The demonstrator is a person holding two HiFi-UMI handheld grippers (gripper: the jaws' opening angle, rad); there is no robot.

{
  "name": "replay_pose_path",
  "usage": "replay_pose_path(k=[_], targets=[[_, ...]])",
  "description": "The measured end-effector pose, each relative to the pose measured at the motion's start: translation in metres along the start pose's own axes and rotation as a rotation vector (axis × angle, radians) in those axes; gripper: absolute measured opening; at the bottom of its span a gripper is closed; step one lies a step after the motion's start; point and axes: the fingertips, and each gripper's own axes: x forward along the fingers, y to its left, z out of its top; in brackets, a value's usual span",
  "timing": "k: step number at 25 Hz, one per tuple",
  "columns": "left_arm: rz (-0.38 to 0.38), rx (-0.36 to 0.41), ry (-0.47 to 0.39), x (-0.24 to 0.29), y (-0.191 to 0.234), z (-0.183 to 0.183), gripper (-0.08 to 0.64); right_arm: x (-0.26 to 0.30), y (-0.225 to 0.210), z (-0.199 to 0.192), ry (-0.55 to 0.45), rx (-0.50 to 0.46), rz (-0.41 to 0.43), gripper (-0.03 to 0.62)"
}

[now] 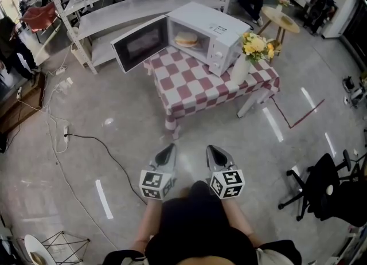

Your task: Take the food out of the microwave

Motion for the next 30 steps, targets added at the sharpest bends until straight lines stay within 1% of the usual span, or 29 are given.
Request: replay_pose_path(k=[8,19,23,30], targets=[[-0.01,-0.006,0.015,-0.001,0.0,-0.006,0.009,0.0,0.001,-0.005,0.014,0.014,-0.009,0.002],[0.005,-0.01,0.019,0.007,0.012,-0.002,0.009,0.021,0.004,0.001,0.024,0.013,0.021,0.002],[0.008,-0.01,0.022,0.019,0.02,0.0,0.009,0.032,0.001,0.006,0.024,0.013,0.028,0.002],[0.007,-0.014,0.03,0.05,0.03,0.008,0.009,0.059,-0.017,0.015,0.046,0.002,0.036,0.002]])
